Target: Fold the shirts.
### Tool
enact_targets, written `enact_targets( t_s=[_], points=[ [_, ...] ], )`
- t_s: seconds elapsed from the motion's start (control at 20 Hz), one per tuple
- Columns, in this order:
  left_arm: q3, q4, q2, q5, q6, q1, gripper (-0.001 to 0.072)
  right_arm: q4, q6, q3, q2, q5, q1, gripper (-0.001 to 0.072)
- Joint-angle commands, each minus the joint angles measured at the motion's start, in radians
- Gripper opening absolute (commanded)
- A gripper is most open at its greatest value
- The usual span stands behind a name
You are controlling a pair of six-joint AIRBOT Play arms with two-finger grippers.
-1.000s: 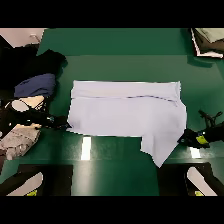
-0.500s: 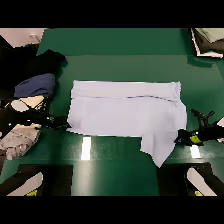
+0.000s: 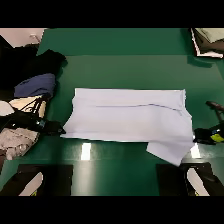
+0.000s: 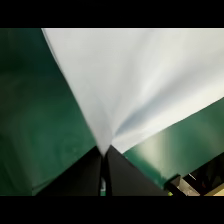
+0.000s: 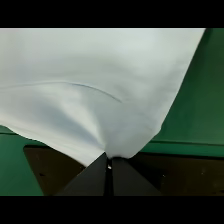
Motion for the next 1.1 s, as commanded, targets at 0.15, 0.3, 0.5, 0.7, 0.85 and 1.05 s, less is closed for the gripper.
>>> enact_targets(
  t_s=[0.15,0.3,0.5,0.7,0.85,1.05],
  points=[
    [0.066,-0.045,0.087,0.098,-0.056,0.0,0.002,0.073,0.023,0.211,-0.013,-0.076,0.113,0.0018],
    [0.139,-0.051,0.004,0.27,-0.056,0.0,0.0021,0.072,0.023,0.31,-0.176,-0.162,0.202,0.0018],
    [0.234,-0.052,-0.183,0.394,-0.056,0.0,0.0021,0.072,0.023,0.432,-0.389,-0.246,0.225,0.0018],
    [0.333,-0.096,-0.379,0.469,-0.055,0.0,0.0021,0.077,0.023,0.57,-0.574,-0.279,0.225,0.0019],
    [0.394,-0.159,-0.507,0.513,-0.056,0.0,0.0022,0.083,0.039,0.665,-0.689,-0.319,0.225,0.0024],
    [0.471,-0.165,-0.602,0.597,-0.214,0.0,0.0666,0.259,0.084,0.763,-0.8,-0.37,0.17,0.0387]
  ],
)
